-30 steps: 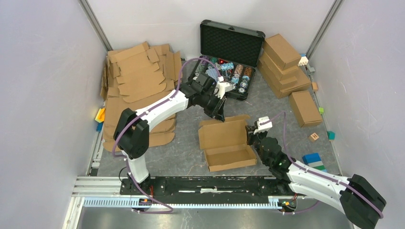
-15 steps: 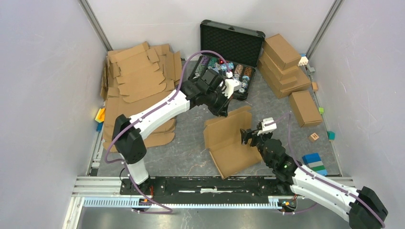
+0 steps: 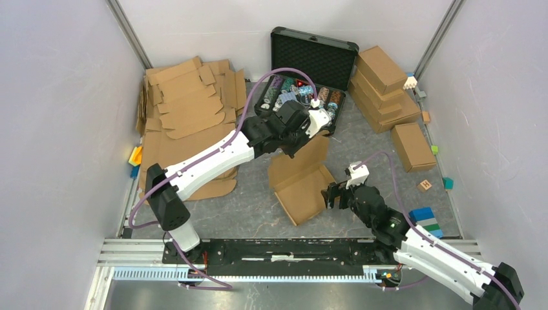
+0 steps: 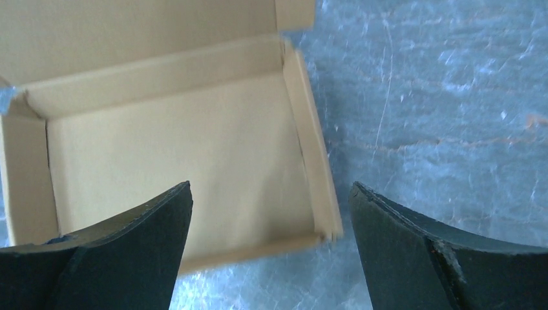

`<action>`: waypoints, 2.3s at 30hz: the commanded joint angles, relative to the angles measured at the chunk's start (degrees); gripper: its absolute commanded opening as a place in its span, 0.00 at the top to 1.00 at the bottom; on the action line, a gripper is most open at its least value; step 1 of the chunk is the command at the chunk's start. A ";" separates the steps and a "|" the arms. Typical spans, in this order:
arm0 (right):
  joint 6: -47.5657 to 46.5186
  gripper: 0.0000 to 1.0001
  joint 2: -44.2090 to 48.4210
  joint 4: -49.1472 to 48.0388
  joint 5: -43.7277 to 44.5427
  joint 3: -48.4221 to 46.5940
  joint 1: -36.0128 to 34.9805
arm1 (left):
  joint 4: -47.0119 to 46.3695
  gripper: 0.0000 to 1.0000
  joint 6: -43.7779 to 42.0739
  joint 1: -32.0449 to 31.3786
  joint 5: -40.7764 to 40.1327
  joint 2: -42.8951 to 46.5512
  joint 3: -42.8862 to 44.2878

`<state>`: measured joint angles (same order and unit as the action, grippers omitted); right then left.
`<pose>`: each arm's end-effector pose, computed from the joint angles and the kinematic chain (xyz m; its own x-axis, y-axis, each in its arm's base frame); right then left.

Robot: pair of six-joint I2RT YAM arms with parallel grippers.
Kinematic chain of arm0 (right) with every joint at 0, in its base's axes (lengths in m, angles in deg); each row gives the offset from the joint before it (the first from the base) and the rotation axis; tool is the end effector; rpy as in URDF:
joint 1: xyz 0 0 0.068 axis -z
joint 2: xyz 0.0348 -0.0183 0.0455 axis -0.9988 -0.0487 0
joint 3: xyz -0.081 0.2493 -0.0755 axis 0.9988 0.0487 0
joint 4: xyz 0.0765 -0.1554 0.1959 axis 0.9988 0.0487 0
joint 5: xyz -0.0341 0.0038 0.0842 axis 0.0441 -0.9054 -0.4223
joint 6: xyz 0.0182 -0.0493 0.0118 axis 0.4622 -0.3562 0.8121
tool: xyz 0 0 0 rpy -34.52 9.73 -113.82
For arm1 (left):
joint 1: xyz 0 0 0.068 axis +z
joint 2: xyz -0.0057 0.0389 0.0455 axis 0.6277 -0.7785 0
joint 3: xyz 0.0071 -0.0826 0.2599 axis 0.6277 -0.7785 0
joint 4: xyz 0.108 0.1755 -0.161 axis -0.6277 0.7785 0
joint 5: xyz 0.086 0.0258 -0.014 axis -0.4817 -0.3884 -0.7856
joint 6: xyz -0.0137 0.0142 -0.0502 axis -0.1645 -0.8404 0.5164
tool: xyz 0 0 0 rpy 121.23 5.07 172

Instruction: Fold the paper box

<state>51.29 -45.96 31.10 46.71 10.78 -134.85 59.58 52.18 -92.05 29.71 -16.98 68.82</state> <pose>0.1033 0.0950 0.1758 -0.4196 0.0559 -0.9060 -0.3463 0.9128 0.2167 0.2262 -0.2981 0.3501 -0.3132 0.6623 -0.6806 0.8265 0.5430 0.1481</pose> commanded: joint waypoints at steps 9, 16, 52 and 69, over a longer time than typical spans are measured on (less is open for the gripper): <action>3.73 0.40 1.14 4.58 -16.98 -0.27 -0.26 | -9.32 0.98 -11.74 0.17 -7.99 -1.75 -2.29; 6.34 0.64 -6.51 -6.29 -18.78 4.16 -0.25 | -9.29 0.98 -8.52 0.96 1.67 -2.06 -2.18; 4.51 0.59 -13.70 -18.48 -10.69 3.52 -0.30 | -10.76 0.90 13.37 1.93 27.11 -5.21 -11.62; -11.15 0.11 -5.85 -7.25 10.12 -2.77 0.30 | -3.18 0.86 8.60 2.53 15.07 -1.68 -2.20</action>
<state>48.05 -49.99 26.10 52.64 10.39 -135.02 54.51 63.40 -89.95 47.43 -21.18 63.11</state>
